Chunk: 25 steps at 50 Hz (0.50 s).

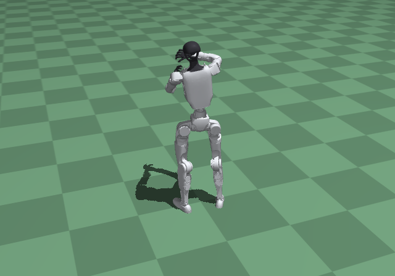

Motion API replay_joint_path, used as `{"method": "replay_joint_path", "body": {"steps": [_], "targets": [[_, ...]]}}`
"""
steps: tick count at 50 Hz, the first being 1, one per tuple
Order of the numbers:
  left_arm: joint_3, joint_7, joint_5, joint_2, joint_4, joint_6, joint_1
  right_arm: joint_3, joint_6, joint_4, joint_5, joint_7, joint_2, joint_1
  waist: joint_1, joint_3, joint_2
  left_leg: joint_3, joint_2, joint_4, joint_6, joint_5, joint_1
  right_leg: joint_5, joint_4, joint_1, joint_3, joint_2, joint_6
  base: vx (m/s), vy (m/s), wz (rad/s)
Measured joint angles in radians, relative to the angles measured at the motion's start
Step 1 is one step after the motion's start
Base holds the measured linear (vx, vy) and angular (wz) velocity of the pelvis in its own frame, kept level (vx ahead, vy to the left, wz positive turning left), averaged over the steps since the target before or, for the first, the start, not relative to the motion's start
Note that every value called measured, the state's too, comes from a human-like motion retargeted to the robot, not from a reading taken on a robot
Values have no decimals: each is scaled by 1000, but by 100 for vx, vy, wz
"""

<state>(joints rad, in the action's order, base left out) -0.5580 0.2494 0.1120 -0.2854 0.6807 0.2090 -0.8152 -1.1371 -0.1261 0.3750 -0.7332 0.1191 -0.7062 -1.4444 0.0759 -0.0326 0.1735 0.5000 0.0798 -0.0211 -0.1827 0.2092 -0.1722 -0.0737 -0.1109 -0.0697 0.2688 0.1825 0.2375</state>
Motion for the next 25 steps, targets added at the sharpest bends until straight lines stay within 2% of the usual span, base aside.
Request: {"method": "replay_joint_path", "body": {"steps": [10, 18, 25], "targets": [[20, 35, 19, 10, 11, 2, -7, 67, 11, -11, 113, 34, -11, 45, -15, -2, -2, 8, 0, 2, 1, 5, -5, 0, -2, 2, -8, -1, 2, 0, 0, 0], [38, 85, 98, 32, -61, 17, 10, 335, 27, -108, 434, 112, -60, 315, -17, -10, -12, -1, -3, 2, 4, 8, -6, -2, -4, -2, 0, 3, 6, 0, 0, 0], [34, 69, 182, 0, -218, 17, 84, 586, 23, -280, 658, 74, -112, 677, -33, -21, -31, -13, -8, 4, 5, 8, 1, -2, -4, -2, 12, 9, 11, 0, 0, 0]]}}
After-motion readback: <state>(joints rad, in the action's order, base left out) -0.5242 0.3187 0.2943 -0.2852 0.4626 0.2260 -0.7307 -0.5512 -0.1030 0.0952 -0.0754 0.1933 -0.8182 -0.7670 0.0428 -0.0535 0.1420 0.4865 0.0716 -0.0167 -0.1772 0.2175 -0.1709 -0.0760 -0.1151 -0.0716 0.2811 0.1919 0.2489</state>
